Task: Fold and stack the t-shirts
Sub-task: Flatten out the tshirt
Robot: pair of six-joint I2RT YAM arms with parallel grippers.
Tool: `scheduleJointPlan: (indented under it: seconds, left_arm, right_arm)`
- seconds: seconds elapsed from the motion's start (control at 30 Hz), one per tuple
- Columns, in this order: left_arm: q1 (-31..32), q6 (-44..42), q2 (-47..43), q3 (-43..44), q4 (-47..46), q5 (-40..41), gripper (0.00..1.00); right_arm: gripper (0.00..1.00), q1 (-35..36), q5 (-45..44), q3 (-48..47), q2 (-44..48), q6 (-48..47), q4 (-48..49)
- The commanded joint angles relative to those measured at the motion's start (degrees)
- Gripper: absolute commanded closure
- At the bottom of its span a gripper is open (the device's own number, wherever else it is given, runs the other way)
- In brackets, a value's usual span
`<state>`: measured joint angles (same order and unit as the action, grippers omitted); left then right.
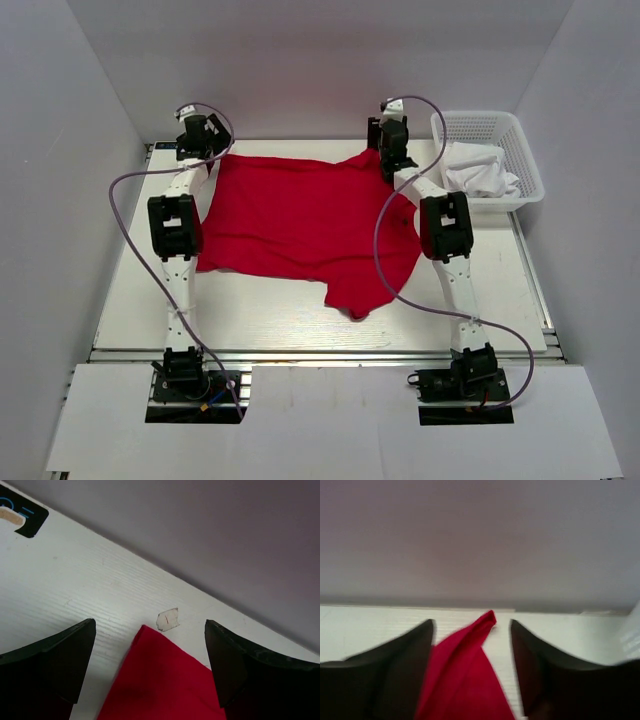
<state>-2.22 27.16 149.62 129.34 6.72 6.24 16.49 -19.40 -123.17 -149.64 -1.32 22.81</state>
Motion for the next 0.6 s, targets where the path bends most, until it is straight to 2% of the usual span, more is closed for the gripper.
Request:
scheduleJointPlan:
  seconds: [0.0, 0.03, 0.1, 0.13, 0.23, 0.33, 0.37, 0.43, 0.53, 0.57]
  left_arm:
    - [-0.42, 0.70, -3.45, 2.34, -0.40, -0.18, 0.01]
    - [-0.42, 0.70, -6.33, 0.58, -0.39, -0.18, 0.01]
    - [-0.42, -0.78, -10.03, -5.02, -1.18, -0.18, 0.01]
    - [-0.42, -0.79, -11.88, -6.71, -1.18, -0.18, 0.01]
    - [-0.42, -3.07, -18.39, -11.99, 1.18, -0.18, 0.01]
    - [0.81, -5.18, -24.09, -16.83, 5.21, -0.18, 0.01]
    - [0.81, -5.18, -25.33, -19.19, 6.80, -0.96, 0.01]
    - [1.33, -5.18, -29.71, -22.36, 10.48, -3.24, 0.01]
    - [1.34, -4.05, -35.52, -32.36, 12.00, -7.29, 0.01]
    - [1.34, -3.35, -37.80, -38.75, 12.70, -7.82, 0.01]
  right_arm:
    - [0.21, -0.49, 3.05, -4.28, 1.10, -0.78, 5.15]
    - [0.10, -0.41, 4.27, -2.53, 4.07, -1.22, 2.71]
    - [0.10, -0.23, 6.02, 1.16, 8.20, -1.05, 0.76]
    - [0.10, -0.41, 7.08, 2.75, 11.19, -0.88, -4.56]
    - [0.10, 0.21, 7.79, 8.89, 19.36, 0.87, -12.13]
    - [0.10, 0.38, 10.77, 19.33, 26.75, 5.51, -15.67]
    - [0.10, 0.21, 11.22, 21.29, 31.99, 6.32, -16.21]
    - [0.10, 0.47, 12.63, 30.33, 35.11, 9.82, -19.88]
    - [0.10, 1.26, 13.51, 37.81, 43.88, 12.47, -22.72]
    - [0.10, 1.44, 14.38, 41.84, 45.39, 13.35, -24.55]
